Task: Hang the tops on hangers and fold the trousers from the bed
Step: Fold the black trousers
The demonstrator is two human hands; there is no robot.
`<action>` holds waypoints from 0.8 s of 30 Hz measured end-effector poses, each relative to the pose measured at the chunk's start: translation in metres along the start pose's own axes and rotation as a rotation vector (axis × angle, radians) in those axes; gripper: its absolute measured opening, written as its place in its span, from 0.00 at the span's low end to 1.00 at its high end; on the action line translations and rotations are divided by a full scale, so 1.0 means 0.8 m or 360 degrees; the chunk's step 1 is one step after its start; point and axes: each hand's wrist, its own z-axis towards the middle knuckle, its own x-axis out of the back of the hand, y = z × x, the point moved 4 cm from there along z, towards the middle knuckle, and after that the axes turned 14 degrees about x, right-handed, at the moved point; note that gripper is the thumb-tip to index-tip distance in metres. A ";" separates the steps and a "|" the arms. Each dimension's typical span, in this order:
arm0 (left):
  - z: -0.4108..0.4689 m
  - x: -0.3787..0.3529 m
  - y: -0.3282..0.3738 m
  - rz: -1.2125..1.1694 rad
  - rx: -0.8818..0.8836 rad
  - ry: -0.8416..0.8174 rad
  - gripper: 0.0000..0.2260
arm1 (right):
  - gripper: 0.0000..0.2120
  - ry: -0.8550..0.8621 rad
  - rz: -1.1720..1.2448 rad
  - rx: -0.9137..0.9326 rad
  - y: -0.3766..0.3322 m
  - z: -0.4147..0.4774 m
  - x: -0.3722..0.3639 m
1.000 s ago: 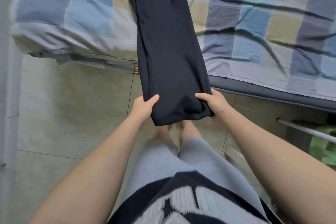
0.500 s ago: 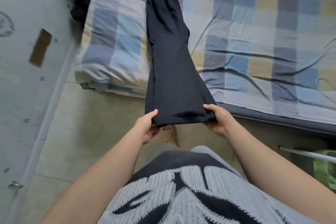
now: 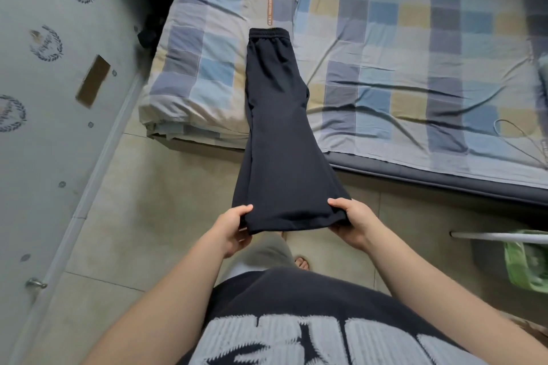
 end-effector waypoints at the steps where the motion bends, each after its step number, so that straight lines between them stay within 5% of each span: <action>1: -0.002 0.005 -0.016 0.0021 0.0047 -0.0022 0.09 | 0.15 0.0009 0.0013 -0.0028 0.013 -0.008 0.010; 12: -0.026 0.005 0.009 0.0019 -0.0040 -0.0138 0.09 | 0.15 -0.0046 0.0018 -0.0039 0.002 -0.012 0.012; 24: -0.036 -0.054 0.277 -0.0223 -0.0196 -0.0218 0.06 | 0.02 -0.0032 -0.0113 0.0061 -0.175 0.153 -0.147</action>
